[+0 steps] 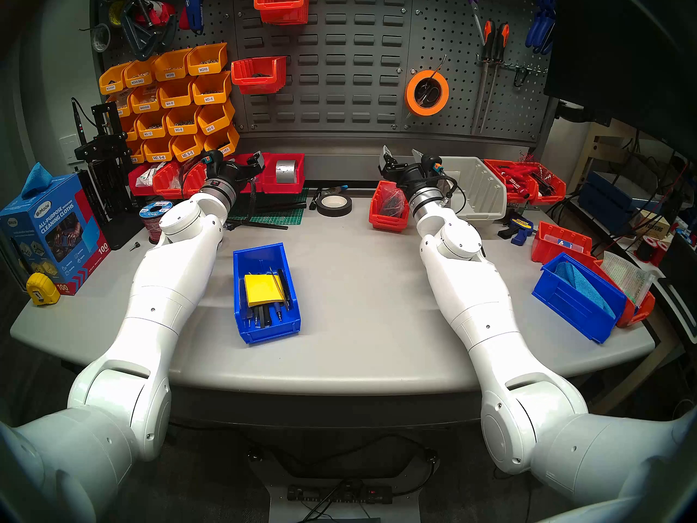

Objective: Hang all the unorganized tool boxes onto the wall

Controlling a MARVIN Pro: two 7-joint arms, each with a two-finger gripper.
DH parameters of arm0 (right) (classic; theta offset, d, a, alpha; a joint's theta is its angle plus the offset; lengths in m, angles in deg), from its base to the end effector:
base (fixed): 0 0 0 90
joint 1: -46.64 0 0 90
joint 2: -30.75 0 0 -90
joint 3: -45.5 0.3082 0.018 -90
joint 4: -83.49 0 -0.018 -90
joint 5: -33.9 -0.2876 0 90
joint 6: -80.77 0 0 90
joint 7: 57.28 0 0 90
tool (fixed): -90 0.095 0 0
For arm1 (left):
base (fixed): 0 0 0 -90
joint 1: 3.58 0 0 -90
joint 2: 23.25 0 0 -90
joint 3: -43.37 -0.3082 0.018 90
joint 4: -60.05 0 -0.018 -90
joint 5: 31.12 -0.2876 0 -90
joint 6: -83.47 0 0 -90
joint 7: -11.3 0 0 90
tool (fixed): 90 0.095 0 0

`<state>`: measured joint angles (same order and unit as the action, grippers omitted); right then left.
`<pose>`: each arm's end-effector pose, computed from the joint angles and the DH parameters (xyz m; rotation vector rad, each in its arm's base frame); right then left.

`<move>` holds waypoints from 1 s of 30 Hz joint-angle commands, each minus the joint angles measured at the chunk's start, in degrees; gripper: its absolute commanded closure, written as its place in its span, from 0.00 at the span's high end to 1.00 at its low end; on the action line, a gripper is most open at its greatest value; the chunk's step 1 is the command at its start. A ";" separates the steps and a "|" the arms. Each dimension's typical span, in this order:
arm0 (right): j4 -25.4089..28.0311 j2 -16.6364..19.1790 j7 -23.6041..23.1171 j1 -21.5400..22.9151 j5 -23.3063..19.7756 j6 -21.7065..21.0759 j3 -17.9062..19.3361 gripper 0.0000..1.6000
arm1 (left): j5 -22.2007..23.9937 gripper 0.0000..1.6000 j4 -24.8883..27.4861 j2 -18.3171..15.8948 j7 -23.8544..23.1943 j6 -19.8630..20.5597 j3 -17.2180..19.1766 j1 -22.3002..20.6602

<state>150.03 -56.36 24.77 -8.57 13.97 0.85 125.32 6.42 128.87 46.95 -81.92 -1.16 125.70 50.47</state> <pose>0.5591 0.0484 -0.1727 -1.5905 -0.0736 -2.3027 0.5622 0.1030 -0.1590 1.8711 0.1853 2.1762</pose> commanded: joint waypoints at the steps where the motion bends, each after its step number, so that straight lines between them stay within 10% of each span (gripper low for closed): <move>1: 3.76 -1.23 1.09 1.94 2.01 0.10 -1.87 1.00 | -0.02 1.00 0.54 0.05 -0.03 -0.07 0.05 -0.91; 10: 11.77 -1.19 5.42 -3.66 3.78 -5.26 -3.69 1.00 | -0.03 1.00 0.54 0.05 -0.02 -0.05 0.05 -0.93; 19: 18.15 -6.21 8.62 -6.69 -5.81 -12.08 1.56 1.00 | -0.02 1.00 0.54 0.05 -0.05 -0.08 0.05 -0.89; 30: 25.55 -0.90 6.43 -7.48 -1.60 -19.22 -4.45 1.00 | -0.02 1.00 0.54 0.05 -0.05 -0.08 0.06 -0.90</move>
<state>170.49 -59.05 31.94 -15.73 10.58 -14.41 123.29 6.42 128.84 46.94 -81.95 -1.16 125.71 50.54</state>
